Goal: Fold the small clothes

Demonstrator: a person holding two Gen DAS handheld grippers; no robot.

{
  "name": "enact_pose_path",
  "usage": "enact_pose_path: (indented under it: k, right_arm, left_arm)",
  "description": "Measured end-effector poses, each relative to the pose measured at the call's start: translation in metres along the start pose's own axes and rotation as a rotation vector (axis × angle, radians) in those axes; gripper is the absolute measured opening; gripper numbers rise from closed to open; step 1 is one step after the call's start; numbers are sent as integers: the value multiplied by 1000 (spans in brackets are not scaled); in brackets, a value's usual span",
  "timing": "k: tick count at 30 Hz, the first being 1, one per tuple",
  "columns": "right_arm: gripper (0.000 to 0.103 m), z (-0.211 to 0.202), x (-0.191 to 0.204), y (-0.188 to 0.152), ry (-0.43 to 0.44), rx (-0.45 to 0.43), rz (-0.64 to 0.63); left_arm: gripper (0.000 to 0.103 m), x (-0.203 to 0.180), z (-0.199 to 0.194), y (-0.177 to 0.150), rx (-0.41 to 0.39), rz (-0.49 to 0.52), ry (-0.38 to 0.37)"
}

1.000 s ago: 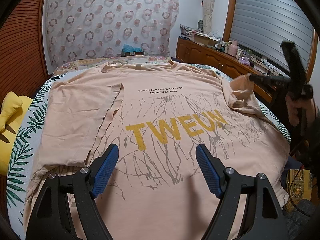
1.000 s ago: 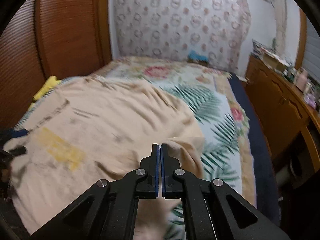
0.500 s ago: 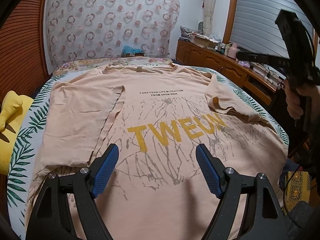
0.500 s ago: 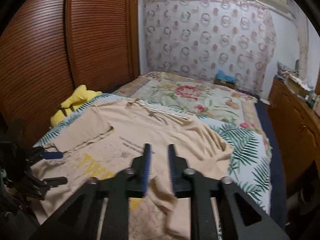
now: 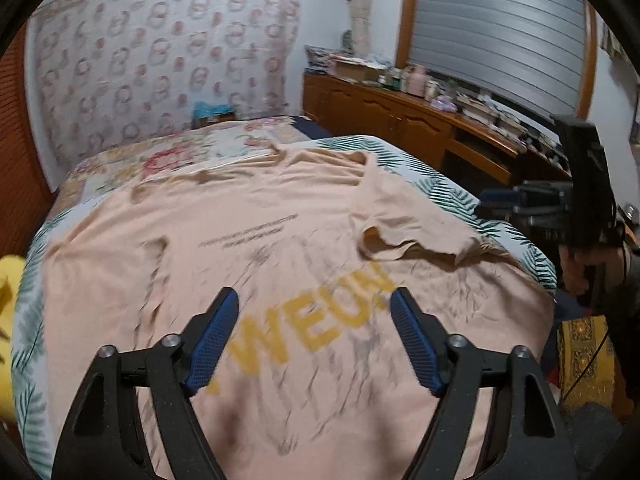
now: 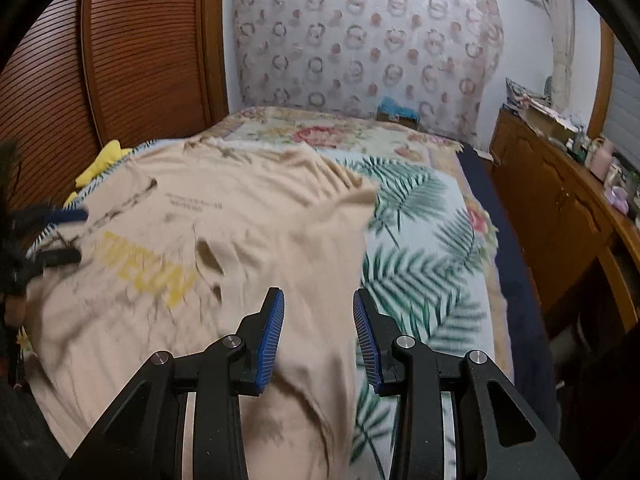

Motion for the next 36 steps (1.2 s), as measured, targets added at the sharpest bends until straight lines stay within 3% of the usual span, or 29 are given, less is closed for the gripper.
enact_pose_path:
  k: [5, 15, 17, 18, 21, 23, 36]
  right_arm:
    - [37, -5, -6, -14, 0, 27, 45]
    - [37, -4, -15, -37, 35, 48, 68]
    - [29, -6, -14, -38, 39, 39, 57]
    - [23, -7, -13, -37, 49, 33, 51]
    - [10, -10, -10, -37, 63, 14, 36]
    - [7, -12, -10, -39, 68, 12, 36]
    - [5, -21, -29, -35, -8, -32, 104]
  left_arm:
    - [53, -15, 35, 15, 90, 59, -26]
    - [37, -41, 95, 23, 210, 133, -28]
    - [36, -43, 103, 24, 222, 138, -19]
    - [36, -44, 105, 27, 216, 141, -12]
    - [22, -46, 109, 31, 222, 143, -22]
    - [6, -47, 109, 34, 220, 154, -28]
    - [3, -37, 80, 95, 50, 180, 31]
Point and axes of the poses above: each gripper's, at about its wrist camera, not at the fingertips, and z roughly the way its jaws point, x to its left, y to its top, the point moved 3 cm from there along z, roughly the way its jaws point, and after that the axes turned 5 degrees about -z, right-handed, at the moved point
